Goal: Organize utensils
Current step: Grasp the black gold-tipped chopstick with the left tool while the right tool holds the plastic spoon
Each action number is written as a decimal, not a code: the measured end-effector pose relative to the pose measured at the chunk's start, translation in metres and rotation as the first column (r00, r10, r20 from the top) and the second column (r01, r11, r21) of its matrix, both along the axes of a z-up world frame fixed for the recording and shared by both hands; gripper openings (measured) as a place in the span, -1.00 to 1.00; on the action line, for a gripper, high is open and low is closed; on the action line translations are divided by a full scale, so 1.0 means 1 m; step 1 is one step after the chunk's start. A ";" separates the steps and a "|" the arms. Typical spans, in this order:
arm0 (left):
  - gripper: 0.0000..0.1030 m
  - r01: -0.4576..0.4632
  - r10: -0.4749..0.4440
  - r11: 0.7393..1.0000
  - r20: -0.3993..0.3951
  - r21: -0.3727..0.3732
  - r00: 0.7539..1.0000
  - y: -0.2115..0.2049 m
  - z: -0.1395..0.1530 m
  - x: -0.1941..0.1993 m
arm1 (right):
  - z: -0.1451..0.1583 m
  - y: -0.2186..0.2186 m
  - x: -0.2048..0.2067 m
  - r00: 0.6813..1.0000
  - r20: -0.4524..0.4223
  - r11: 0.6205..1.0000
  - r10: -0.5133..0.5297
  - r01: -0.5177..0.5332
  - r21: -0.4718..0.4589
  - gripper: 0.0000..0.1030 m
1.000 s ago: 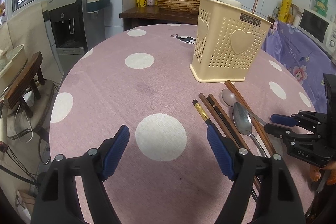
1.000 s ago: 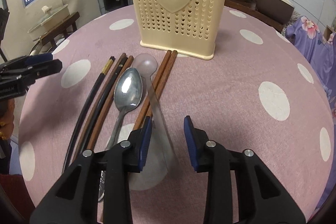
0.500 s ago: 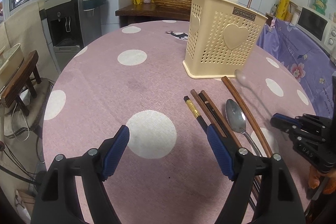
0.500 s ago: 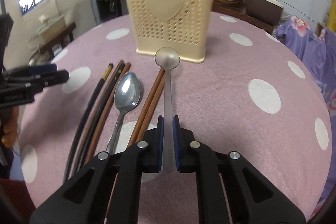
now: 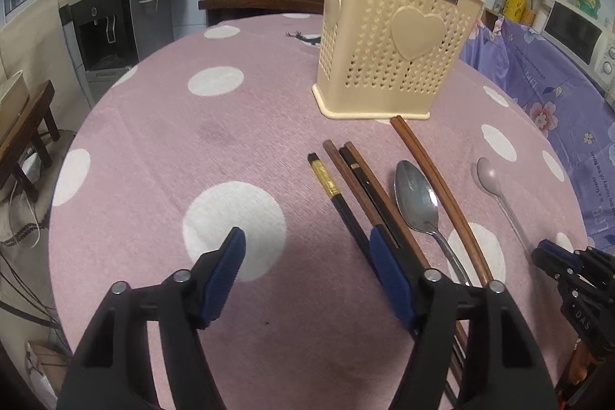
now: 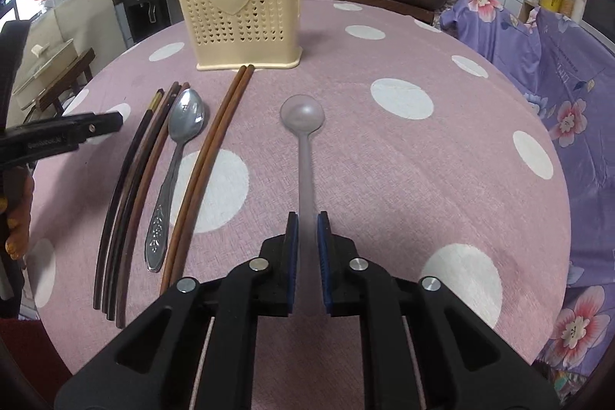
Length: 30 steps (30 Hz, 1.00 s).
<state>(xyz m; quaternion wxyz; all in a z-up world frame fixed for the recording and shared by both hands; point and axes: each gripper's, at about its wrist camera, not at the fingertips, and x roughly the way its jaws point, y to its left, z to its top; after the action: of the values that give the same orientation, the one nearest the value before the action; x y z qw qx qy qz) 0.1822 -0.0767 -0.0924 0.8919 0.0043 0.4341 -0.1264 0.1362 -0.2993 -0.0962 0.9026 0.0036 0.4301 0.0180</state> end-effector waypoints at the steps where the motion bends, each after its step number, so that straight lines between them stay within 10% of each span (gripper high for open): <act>1: 0.15 -0.005 0.005 1.000 -0.009 -0.001 1.000 -0.003 -0.002 0.002 | 0.001 -0.001 -0.002 1.000 0.012 1.000 -0.010 0.010 0.006 -0.58; 26: -0.67 -0.075 0.077 0.990 -0.017 0.120 0.997 -0.032 -0.007 0.037 | 0.004 -0.005 0.064 0.999 -0.022 0.994 0.041 -0.039 0.102 -0.41; 30: -0.67 -0.067 0.070 0.992 -0.026 0.107 0.997 -0.030 -0.007 0.033 | -0.004 -0.003 0.084 0.998 -0.040 0.997 0.044 -0.041 0.072 0.19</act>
<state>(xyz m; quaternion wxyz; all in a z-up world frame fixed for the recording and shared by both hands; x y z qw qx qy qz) 0.2156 -0.1070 -0.0992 0.8877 0.0348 0.4533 -0.0727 0.2204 -0.3019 -0.1005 0.8922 0.0271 0.4478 0.0523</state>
